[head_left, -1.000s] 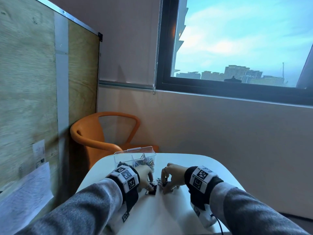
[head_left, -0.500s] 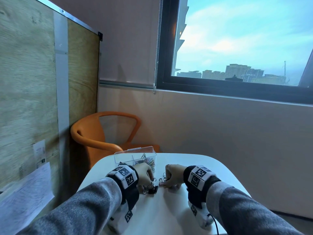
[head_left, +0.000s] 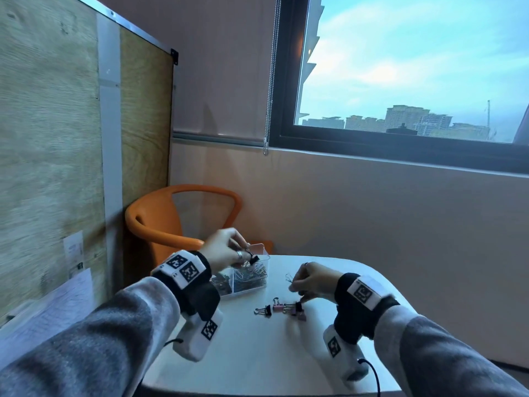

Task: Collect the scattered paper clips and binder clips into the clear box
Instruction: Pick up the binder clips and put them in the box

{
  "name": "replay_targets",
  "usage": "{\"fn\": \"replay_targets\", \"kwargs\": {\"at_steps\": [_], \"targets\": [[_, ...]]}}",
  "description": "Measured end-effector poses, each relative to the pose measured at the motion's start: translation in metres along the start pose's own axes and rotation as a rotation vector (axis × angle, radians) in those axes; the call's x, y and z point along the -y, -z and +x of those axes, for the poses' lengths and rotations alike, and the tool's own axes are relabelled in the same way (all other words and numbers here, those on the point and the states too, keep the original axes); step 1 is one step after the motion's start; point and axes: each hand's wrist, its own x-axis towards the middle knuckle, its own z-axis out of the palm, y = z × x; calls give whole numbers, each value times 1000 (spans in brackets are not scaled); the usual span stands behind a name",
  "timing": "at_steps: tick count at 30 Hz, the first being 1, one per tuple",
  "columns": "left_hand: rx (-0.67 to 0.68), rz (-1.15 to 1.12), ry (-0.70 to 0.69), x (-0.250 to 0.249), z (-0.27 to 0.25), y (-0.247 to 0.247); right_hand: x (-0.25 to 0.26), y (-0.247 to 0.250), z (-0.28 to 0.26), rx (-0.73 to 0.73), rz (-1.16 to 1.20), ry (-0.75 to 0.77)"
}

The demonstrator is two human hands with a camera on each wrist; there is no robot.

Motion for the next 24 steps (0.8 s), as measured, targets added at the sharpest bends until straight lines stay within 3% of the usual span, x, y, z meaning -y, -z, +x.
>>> {"fn": "replay_targets", "kwargs": {"at_steps": [4,9,14,19,24], "targets": [[-204,188,-78,10,6,20,6,5,-8,35,551,88],[-196,395,-102,27,1,18,14,-2,-11,-30,890,144],[-111,423,-68,36,1,27,23,-14,-9,19,904,154],[-93,519,-124,35,-3,31,47,-30,-6,25,886,198],[-81,615,8,43,-2,33,75,-54,10,-139,503,269]]}}
